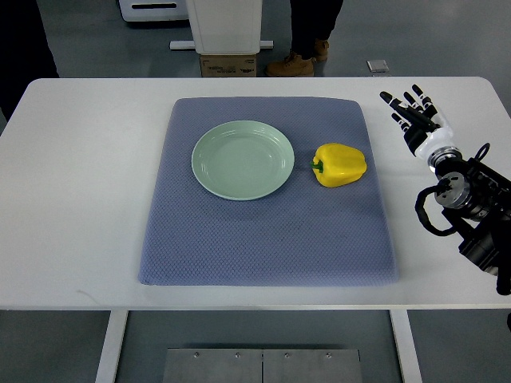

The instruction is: Place yellow pepper on plate with right hand

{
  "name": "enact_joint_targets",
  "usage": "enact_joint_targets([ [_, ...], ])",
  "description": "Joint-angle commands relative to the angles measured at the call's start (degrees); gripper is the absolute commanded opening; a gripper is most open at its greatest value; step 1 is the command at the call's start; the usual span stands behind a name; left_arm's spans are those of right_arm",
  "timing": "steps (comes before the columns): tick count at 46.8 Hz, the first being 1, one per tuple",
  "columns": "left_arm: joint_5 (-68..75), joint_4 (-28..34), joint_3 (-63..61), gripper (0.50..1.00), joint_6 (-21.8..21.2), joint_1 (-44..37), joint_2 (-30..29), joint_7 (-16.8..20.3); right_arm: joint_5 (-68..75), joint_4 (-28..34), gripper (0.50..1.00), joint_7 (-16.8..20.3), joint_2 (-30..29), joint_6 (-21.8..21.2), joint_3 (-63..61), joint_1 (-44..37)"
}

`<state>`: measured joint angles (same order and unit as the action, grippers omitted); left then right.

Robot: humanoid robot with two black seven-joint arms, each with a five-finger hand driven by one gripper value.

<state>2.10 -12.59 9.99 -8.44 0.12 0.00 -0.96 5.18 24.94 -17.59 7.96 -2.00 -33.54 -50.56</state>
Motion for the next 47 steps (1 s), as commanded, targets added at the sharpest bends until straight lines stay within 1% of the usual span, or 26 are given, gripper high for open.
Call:
enact_joint_targets([
  [1, 0.01, 0.02, 0.12, 1.000, 0.00, 0.40, 0.00, 0.00, 0.00, -0.77, 1.000, -0.07, -0.14, 0.07, -0.12, -0.16],
  [20, 0.01, 0.02, 0.03, 1.000, 0.00, 0.49, 0.00, 0.00, 0.44, -0.77, 1.000, 0.80, -0.05, -0.02, -0.48, -0.33],
  [28, 0.01, 0.02, 0.03, 1.000, 0.00, 0.40, 0.00, 0.00, 0.44, 0.11, 1.000, 0.72, -0.05, -0.99, -0.39, -0.68],
  [34, 0.01, 0.02, 0.03, 1.000, 0.00, 0.49, 0.00, 0.00, 0.35, 0.11, 1.000, 0.10, 0.30, -3.62, -0.39, -0.86],
  [42, 0.01, 0.02, 0.03, 1.000, 0.00, 0.40, 0.00, 0.00, -0.26, 0.20, 1.000, -0.07, 0.30, -3.62, 0.23, -1.91],
  [47, 0.09, 0.02, 0.03, 1.000, 0.00, 0.40, 0.00, 0.00, -2.98, 0.37, 1.000, -0.07, 0.30, -3.54, 3.82, -2.53],
])
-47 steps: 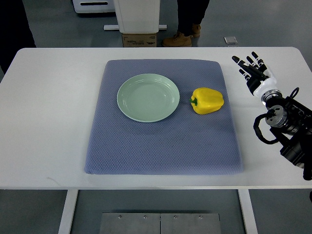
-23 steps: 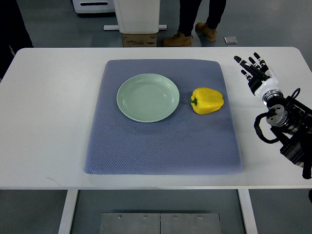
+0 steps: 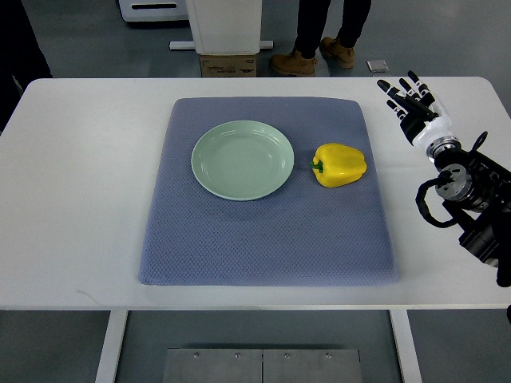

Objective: Place yellow pepper on plate with right hand
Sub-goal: 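Move the right hand toward the yellow pepper, fingers open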

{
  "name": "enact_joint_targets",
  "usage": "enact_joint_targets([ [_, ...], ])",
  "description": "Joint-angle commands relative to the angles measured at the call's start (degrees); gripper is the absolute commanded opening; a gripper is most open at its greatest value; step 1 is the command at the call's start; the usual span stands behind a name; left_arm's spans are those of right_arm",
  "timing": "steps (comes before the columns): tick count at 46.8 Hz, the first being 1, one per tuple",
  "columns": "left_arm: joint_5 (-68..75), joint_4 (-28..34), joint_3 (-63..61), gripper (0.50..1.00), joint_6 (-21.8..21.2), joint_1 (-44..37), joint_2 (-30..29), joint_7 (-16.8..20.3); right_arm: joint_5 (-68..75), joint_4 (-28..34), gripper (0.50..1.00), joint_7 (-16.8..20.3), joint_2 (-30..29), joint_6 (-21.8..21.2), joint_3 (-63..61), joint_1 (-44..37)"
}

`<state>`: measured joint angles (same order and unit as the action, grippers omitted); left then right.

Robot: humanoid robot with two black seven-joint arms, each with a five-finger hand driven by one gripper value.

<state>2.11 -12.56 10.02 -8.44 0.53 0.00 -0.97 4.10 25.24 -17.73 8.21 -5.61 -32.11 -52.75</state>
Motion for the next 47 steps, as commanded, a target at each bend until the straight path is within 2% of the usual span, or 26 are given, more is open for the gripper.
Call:
enact_joint_targets([
  [1, 0.09, 0.00, 0.00, 1.000, 0.00, 0.00, 0.00, 0.00, -2.86, 0.25, 1.000, 0.06, 0.05, 0.16, 3.44, -0.42],
  [15, 0.00, 0.00, 0.00, 1.000, 0.00, 0.08, 0.00, 0.00, -10.42, 3.14, 1.000, -1.87, 3.65, -0.19, 6.79, -1.21],
  [27, 0.00, 0.00, 0.00, 1.000, 0.00, 0.00, 0.00, 0.00, -18.78, 15.71, 1.000, -6.88, 10.15, 2.01, 12.85, -0.68],
  [34, 0.00, 0.00, 0.00, 1.000, 0.00, 0.00, 0.00, 0.00, -20.97, 18.18, 1.000, -10.13, 12.36, 3.85, 18.56, -1.21],
  [47, 0.00, 0.00, 0.00, 1.000, 0.00, 0.00, 0.00, 0.00, -34.16, 18.18, 1.000, -15.67, 12.44, 13.26, 30.51, -3.14],
])
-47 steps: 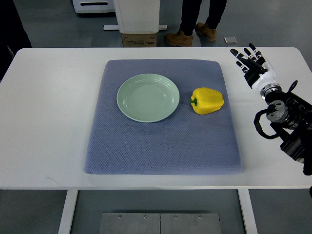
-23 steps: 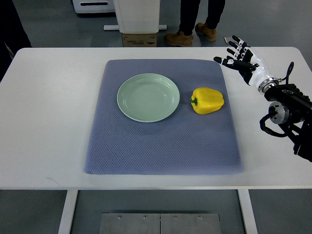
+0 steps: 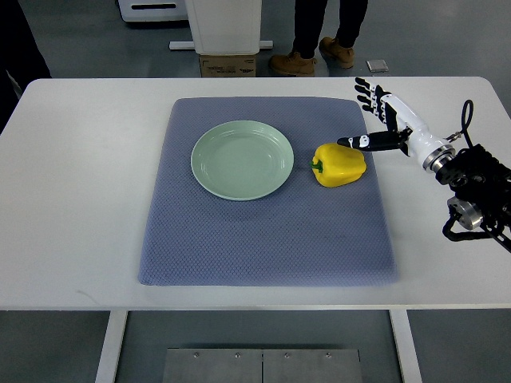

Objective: Place yellow pepper on plate with right hand
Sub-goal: 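Move the right hand toward the yellow pepper, fingers open, then close the right hand fingers around the yellow pepper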

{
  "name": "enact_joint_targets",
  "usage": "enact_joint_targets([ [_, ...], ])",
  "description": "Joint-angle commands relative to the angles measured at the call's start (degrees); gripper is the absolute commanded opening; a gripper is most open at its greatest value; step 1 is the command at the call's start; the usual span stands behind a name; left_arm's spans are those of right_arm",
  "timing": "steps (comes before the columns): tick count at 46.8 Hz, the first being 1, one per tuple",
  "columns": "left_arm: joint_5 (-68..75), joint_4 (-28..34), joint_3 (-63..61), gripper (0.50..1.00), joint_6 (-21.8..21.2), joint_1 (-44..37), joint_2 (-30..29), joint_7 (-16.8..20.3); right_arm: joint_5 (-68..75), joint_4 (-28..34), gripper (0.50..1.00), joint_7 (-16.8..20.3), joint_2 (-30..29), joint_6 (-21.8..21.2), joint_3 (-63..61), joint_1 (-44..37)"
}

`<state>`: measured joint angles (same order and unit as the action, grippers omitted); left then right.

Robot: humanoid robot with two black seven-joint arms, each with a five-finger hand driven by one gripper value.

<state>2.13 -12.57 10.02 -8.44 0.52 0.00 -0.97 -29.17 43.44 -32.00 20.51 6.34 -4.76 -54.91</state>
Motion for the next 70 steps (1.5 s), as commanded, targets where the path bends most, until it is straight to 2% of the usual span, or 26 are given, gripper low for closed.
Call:
enact_joint_targets([
  [1, -0.02, 0.00, 0.00, 1.000, 0.00, 0.01, 0.00, 0.00, -0.89, -0.02, 1.000, -1.92, 0.23, 1.40, 4.22, -1.42],
  [3, -0.02, 0.00, 0.00, 1.000, 0.00, 0.01, 0.00, 0.00, -0.89, -0.11, 1.000, -3.00, 0.41, 1.40, 6.15, -2.47],
  [14, -0.02, 0.00, 0.00, 1.000, 0.00, 0.01, 0.00, 0.00, -1.07, -0.11, 1.000, -3.00, 2.70, 1.31, 14.51, -7.05],
  [26, 0.06, 0.00, 0.00, 1.000, 0.00, 0.01, 0.00, 0.00, -1.51, 0.33, 1.000, -3.00, 4.45, 1.22, 18.03, -8.45],
  [37, -0.02, 0.00, 0.00, 1.000, 0.00, 0.01, 0.00, 0.00, -1.59, 6.13, 1.000, -3.00, 6.74, 1.22, 21.28, -9.42],
  [57, -0.02, 0.00, 0.00, 1.000, 0.00, 0.01, 0.00, 0.00, -3.27, 5.43, 0.998, -3.00, 5.07, 2.28, 24.01, -9.25],
  [70, -0.02, 0.00, 0.00, 1.000, 0.00, 0.01, 0.00, 0.00, -3.53, 1.48, 0.983, -3.00, 1.47, 4.03, 26.55, -9.51],
])
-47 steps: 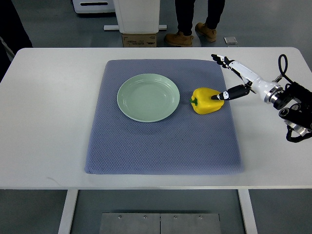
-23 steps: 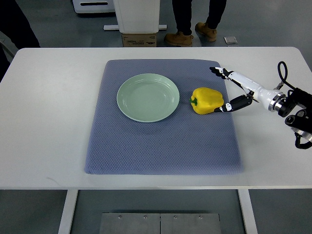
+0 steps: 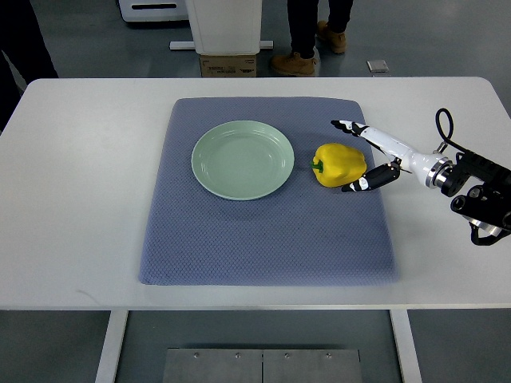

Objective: Place yellow pepper on plate with right hand
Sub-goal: 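Close the right hand fingers around the yellow pepper, then carry the pepper with the right hand onto the green plate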

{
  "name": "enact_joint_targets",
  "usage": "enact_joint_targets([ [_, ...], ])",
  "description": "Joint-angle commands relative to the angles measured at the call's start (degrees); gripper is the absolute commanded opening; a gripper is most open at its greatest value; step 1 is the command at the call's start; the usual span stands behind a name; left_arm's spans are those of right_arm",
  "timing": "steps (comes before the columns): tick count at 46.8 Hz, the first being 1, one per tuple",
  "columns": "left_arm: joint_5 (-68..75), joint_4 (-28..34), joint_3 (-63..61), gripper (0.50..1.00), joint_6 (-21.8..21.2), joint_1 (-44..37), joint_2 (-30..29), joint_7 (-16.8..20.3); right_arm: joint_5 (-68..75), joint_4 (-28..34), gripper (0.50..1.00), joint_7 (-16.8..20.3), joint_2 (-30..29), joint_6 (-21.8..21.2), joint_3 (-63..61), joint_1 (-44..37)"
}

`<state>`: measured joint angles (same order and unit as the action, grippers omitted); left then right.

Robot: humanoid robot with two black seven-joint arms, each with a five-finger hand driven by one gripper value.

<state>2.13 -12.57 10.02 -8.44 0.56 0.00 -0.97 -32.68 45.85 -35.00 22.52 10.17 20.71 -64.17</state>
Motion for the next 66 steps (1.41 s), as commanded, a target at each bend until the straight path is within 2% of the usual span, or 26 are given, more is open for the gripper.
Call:
enact_joint_targets([
  [1, 0.07, 0.00, 0.00, 1.000, 0.00, -0.04, 0.00, 0.00, -0.01, -1.20, 0.981, 0.00, -0.81, 0.28, 1.43, -0.42],
  [12, -0.02, 0.00, 0.00, 1.000, 0.00, -0.04, 0.00, 0.00, -0.01, -5.33, 0.889, 0.00, -3.97, 1.60, 4.51, -0.43],
  [22, -0.02, 0.00, 0.00, 1.000, 0.00, -0.04, 0.00, 0.00, 0.08, -6.22, 0.857, 0.00, -4.68, 1.60, 4.42, -0.43],
  [24, -0.02, 0.00, 0.00, 1.000, 0.00, -0.04, 0.00, 0.00, 0.08, -6.22, 0.837, 0.00, -4.76, 1.60, 4.42, -0.43],
  [27, 0.07, 0.00, 0.00, 1.000, 0.00, -0.04, 0.00, 0.00, 0.08, -6.22, 0.770, 0.00, -4.94, 1.60, 4.51, -0.43],
  [34, 0.07, 0.00, 0.00, 1.000, 0.00, 0.05, 0.00, 0.00, 0.08, -6.30, 0.500, 0.00, -5.12, 1.60, 4.60, -0.43],
  [59, -0.02, 0.00, 0.00, 1.000, 0.00, -0.04, 0.00, 0.00, 0.96, -8.41, 0.500, 0.00, -4.94, 1.34, 4.95, -1.13],
  [66, -0.02, 0.00, 0.00, 1.000, 0.00, -0.04, 0.00, 0.00, 1.04, -8.24, 0.500, 0.00, -5.55, 1.08, 4.86, -3.59],
])
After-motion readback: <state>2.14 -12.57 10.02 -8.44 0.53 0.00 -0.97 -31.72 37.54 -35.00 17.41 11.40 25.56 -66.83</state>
